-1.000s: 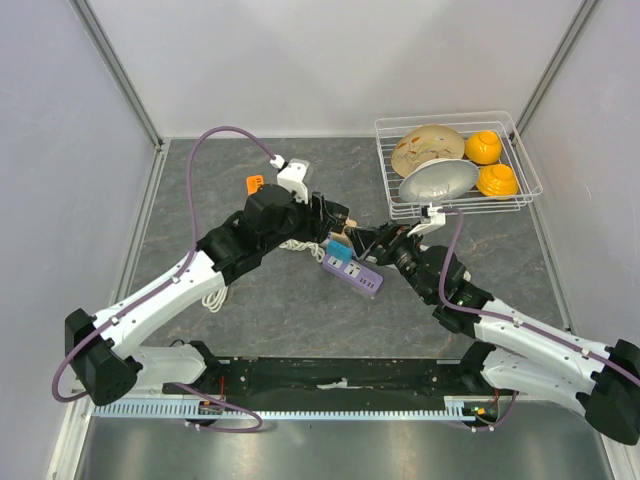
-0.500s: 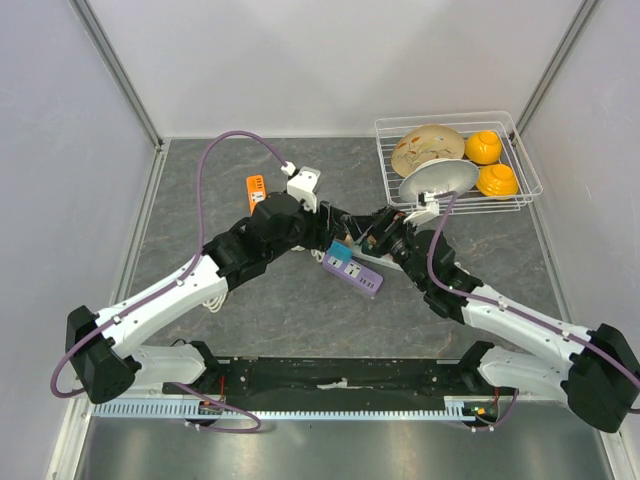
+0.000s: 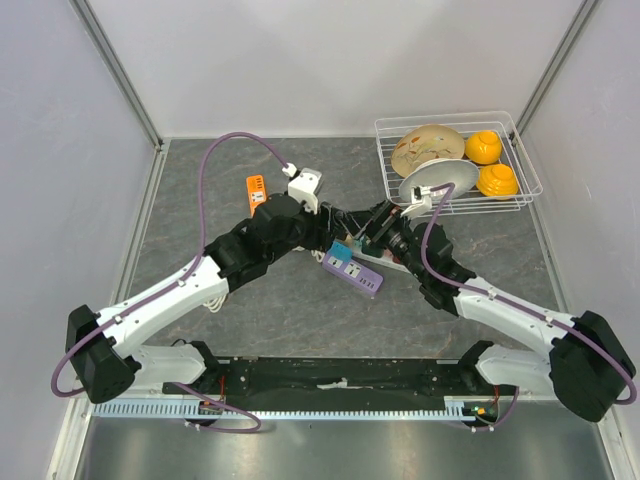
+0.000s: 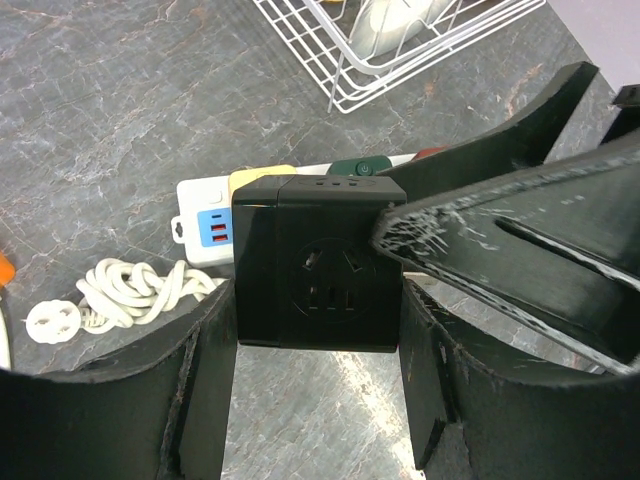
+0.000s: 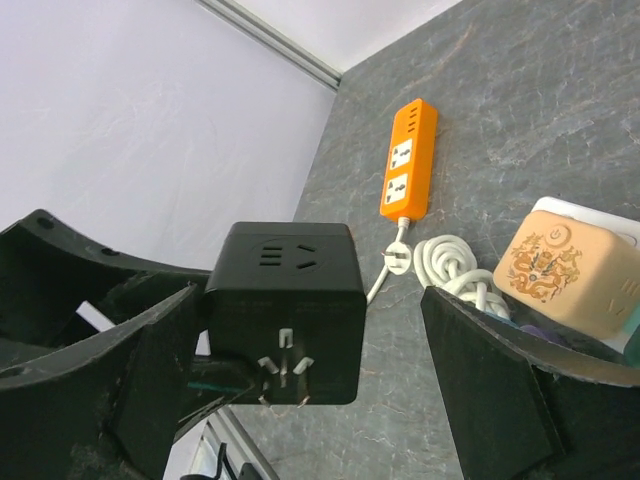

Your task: Insert the plug

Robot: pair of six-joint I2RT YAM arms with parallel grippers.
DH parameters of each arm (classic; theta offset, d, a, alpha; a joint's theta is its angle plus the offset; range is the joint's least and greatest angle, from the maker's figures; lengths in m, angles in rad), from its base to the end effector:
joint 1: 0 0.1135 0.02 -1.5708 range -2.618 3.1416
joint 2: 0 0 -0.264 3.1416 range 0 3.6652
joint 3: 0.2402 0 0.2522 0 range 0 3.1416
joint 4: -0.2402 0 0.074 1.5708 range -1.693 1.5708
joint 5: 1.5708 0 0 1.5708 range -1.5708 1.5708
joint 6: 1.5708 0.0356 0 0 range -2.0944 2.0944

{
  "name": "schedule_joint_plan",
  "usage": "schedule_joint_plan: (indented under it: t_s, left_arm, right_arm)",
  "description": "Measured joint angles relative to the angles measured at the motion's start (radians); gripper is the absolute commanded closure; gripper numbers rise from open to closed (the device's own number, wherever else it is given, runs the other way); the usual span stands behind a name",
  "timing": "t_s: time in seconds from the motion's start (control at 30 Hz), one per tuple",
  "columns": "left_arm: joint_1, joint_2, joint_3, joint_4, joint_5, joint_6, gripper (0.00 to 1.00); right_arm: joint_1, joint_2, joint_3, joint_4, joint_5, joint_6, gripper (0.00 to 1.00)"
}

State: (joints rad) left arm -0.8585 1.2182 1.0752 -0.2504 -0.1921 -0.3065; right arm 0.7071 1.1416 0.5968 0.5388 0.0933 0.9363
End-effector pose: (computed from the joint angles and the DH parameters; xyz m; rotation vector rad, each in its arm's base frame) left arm 0.1884 -0.2078 0.3440 0.4207 1.9567 -0.5729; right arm 0.2000 0.1665 0.2773 0.2745 1.6902 1.1907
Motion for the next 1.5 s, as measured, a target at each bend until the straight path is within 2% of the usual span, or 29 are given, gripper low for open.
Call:
schedule_joint_plan:
  t_s: [0.13, 0.23, 0.27, 0.33, 0.4, 0.43, 0.47, 0.5, 0.53, 0.57, 0.6, 0.63, 0.7, 0.8, 0.93, 1.17, 1.5]
  left_arm:
    - [-0.002, 0.0, -0.005, 0.007, 0.002, 0.006, 0.98]
    - [-0.003, 0.0, -0.013, 0.018, 0.006, 0.013, 0.98]
    - [-0.003, -0.001, -0.017, 0.019, 0.008, 0.016, 0.98]
    - [-0.003, -0.001, -0.022, 0.02, 0.01, 0.021, 0.98]
    - [-0.005, -0.001, -0.026, 0.019, 0.011, 0.028, 0.95]
    - [-0.006, -0.001, -0.027, 0.019, 0.01, 0.031, 0.88]
    - [-0.008, -0.001, -0.028, 0.019, 0.01, 0.034, 0.83]
    - [-0.008, -0.001, -0.028, 0.021, 0.009, 0.036, 0.7]
    - [-0.008, -0.001, -0.029, 0.024, 0.01, 0.039, 0.63]
    - [-0.008, -0.001, -0.029, 0.024, 0.009, 0.04, 0.55]
    - [-0.008, -0.002, -0.029, 0.023, 0.007, 0.041, 0.48]
    - [-0.008, -0.002, -0.029, 0.023, 0.008, 0.041, 0.33]
    - [-0.01, -0.002, -0.031, 0.023, 0.006, 0.042, 0.16]
    - [-0.009, -0.011, -0.032, 0.022, 0.011, 0.045, 0.07]
    - [0.019, -0.056, -0.033, 0.022, 0.059, 0.044, 0.05]
    - [0.236, -0.162, -0.089, 0.082, 0.372, -0.019, 0.03]
    - [0.343, -0.167, -0.164, 0.225, 0.725, -0.166, 0.03]
  right_arm:
    - [-0.018, 0.043, -0.001, 0.029, -0.044, 0.032, 0.03]
    - [-0.023, 0.064, -0.001, 0.045, -0.076, 0.046, 0.1]
    - [-0.023, 0.072, -0.001, 0.051, -0.087, 0.052, 0.18]
    - [-0.026, 0.08, -0.001, 0.056, -0.105, 0.059, 0.25]
    - [-0.027, 0.086, -0.001, 0.068, -0.123, 0.068, 0.42]
    - [-0.027, 0.086, -0.001, 0.077, -0.13, 0.072, 0.51]
    - [-0.027, 0.086, -0.001, 0.076, -0.133, 0.071, 0.67]
    - [-0.029, 0.086, -0.001, 0.075, -0.14, 0.069, 0.75]
    - [-0.032, 0.086, -0.001, 0.076, -0.146, 0.073, 0.81]
    - [-0.034, 0.086, -0.002, 0.076, -0.148, 0.073, 0.92]
    - [-0.037, 0.086, -0.002, 0.076, -0.153, 0.073, 0.97]
    - [-0.04, 0.086, -0.004, 0.076, -0.158, 0.073, 1.0]
    - [-0.047, 0.082, -0.011, 0.079, -0.171, 0.073, 1.0]
    - [-0.074, 0.066, -0.037, 0.081, -0.2, 0.07, 1.0]
    - [-0.127, 0.059, -0.068, 0.09, -0.246, 0.07, 1.0]
    - [-0.201, 0.032, -0.11, 0.193, -0.357, 0.072, 1.0]
    - [-0.22, 0.029, -0.111, 0.417, -0.543, 0.116, 1.0]
